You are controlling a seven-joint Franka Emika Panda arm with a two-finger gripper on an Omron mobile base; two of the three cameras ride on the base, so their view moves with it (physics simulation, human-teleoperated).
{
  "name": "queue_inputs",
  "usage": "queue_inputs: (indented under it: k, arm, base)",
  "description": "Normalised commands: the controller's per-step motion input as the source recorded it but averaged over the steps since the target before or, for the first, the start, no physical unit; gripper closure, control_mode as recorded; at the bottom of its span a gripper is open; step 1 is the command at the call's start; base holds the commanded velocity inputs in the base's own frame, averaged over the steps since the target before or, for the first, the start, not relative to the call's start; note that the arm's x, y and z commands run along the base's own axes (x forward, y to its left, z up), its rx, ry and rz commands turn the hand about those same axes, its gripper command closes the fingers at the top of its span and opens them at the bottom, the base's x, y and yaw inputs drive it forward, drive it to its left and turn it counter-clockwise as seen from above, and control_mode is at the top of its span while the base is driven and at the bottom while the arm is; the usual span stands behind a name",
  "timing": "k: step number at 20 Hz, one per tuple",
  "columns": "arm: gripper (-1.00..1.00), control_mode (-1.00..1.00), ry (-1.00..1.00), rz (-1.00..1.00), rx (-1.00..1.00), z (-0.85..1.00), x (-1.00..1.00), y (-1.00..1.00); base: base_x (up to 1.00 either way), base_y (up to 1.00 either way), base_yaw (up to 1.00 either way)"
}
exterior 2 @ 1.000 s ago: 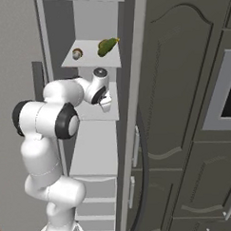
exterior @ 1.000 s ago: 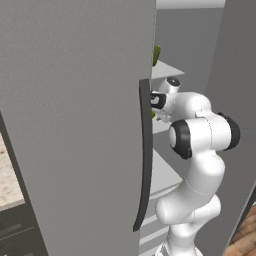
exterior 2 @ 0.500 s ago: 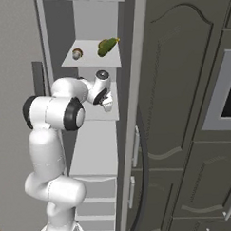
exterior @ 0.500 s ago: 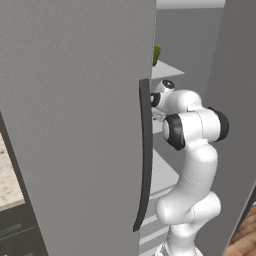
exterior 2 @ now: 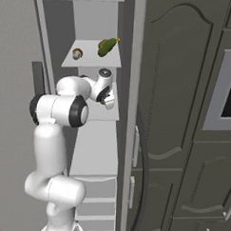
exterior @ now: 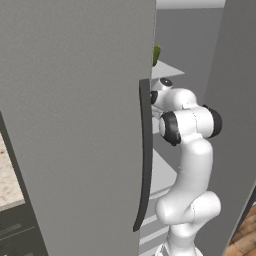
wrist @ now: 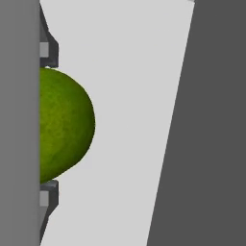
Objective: Take the lime and cucumber from the second highest rack and move them to the highest rack where the mushroom and potato are located, to maximize freezer space. Close the freezer door after rearranging.
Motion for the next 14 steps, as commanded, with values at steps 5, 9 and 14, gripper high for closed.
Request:
queue_inputs:
  k: [5,9,14]
  arm:
    - [1.0,-1.0,-0.03,0.0,0.0,-0.39,0.23,0.0]
    - [1.0,-1.0,-0.16,0.0,0.0,-0.35,0.06,0.0]
    - [1.0,-1.0,-0.29,0.0,0.0,-0.17,-0.42,0.0]
  base:
    - [0.0,0.0,0.0]
    - [0.0,0.0,0.0]
    - [0.0,0.0,0.0]
